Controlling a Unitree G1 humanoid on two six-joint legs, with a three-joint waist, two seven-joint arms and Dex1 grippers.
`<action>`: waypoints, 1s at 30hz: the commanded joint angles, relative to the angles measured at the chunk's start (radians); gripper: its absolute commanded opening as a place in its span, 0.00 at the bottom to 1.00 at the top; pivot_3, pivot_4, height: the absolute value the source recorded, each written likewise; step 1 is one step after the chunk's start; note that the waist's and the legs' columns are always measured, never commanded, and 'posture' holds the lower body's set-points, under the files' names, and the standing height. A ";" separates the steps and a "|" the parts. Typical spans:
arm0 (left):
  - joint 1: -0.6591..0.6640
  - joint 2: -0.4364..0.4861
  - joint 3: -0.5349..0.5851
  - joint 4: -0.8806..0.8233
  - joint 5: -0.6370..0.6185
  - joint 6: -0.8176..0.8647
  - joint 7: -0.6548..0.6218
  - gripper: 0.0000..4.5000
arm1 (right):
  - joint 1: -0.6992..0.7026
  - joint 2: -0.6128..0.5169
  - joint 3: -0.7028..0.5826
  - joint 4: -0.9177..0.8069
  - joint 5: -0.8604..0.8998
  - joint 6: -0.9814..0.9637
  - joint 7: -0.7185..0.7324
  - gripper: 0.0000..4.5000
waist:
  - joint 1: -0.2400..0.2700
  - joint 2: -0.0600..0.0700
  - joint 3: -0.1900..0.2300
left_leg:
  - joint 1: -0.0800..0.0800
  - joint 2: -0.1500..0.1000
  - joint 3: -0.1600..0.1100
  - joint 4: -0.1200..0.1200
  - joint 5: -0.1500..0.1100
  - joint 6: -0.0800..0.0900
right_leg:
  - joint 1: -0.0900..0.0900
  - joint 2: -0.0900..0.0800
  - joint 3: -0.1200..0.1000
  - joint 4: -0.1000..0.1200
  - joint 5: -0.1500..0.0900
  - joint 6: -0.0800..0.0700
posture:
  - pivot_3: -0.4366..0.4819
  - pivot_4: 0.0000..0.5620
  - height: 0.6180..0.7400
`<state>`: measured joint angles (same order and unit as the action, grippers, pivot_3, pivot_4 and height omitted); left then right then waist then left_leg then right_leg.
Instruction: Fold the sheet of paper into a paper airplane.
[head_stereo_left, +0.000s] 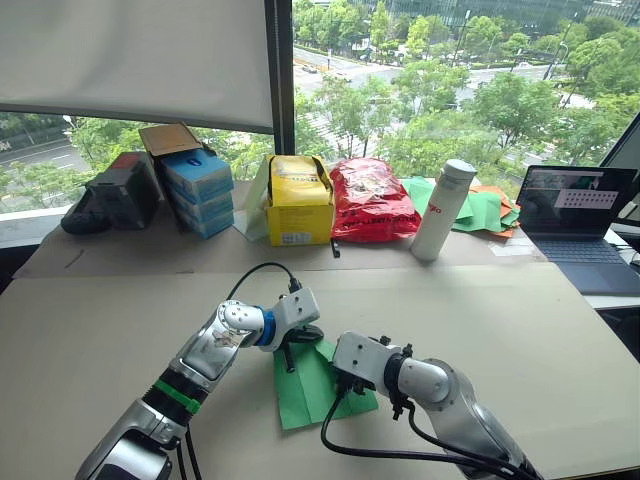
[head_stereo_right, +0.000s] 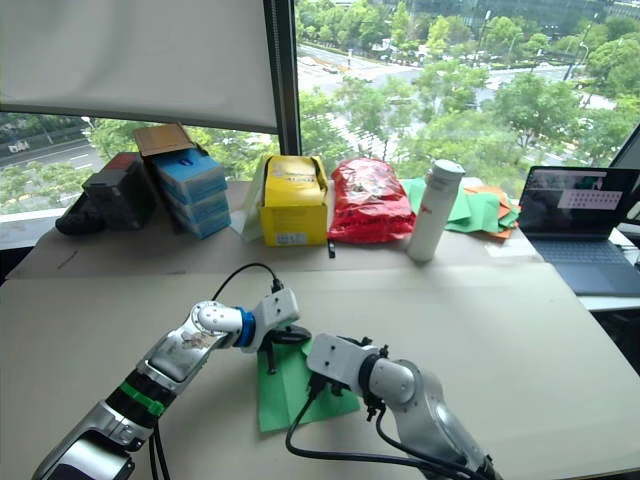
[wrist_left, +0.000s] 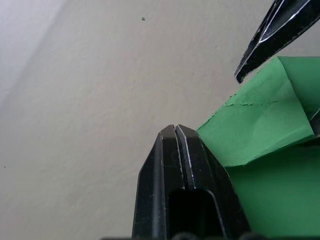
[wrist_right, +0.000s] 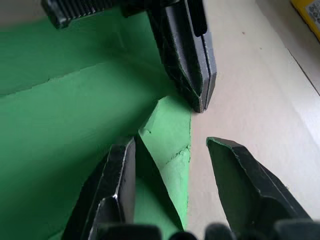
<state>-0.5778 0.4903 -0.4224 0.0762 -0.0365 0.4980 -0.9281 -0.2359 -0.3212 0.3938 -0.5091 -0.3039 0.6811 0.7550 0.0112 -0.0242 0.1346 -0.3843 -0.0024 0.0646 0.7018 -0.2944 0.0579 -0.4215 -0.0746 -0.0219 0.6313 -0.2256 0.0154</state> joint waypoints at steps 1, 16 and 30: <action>0.032 0.003 -0.036 0.034 0.036 0.012 -0.007 0.00 | -0.064 0.070 -0.114 -0.080 0.144 0.126 0.017 0.44 | 0.000 0.000 0.000 | 0.000 0.000 0.000 0.000 0.000 0.000 | 0.000 0.000 0.000 0.000 0.000 0.000 | 0.48 0.27 1.00; 0.034 -0.002 -0.023 0.019 0.037 0.018 -0.002 0.00 | -0.100 0.063 -0.061 0.172 0.195 0.070 -0.111 0.01 | -0.001 0.000 0.000 | 0.000 -0.001 0.000 0.000 -0.001 0.001 | 0.000 -0.001 0.000 0.000 0.000 0.000 | 0.48 0.27 1.00; 0.040 -0.007 -0.018 0.008 0.037 0.027 0.006 0.00 | -0.114 0.073 -0.008 0.228 0.204 0.132 -0.176 0.01 | -0.002 0.000 0.000 | 0.000 -0.001 0.000 0.000 -0.001 0.001 | 0.000 -0.001 0.000 0.000 0.000 0.000 | 0.48 0.27 1.00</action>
<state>-0.5641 0.4793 -0.4119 0.0604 -0.0278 0.5005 -0.9187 -0.3419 -0.2472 0.3834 -0.2855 -0.0977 0.7874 0.5962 0.0090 -0.0240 0.1343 -0.3843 -0.0029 0.0648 0.7017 -0.2951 0.0591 -0.4218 -0.0759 -0.0216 0.6316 -0.2254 0.0157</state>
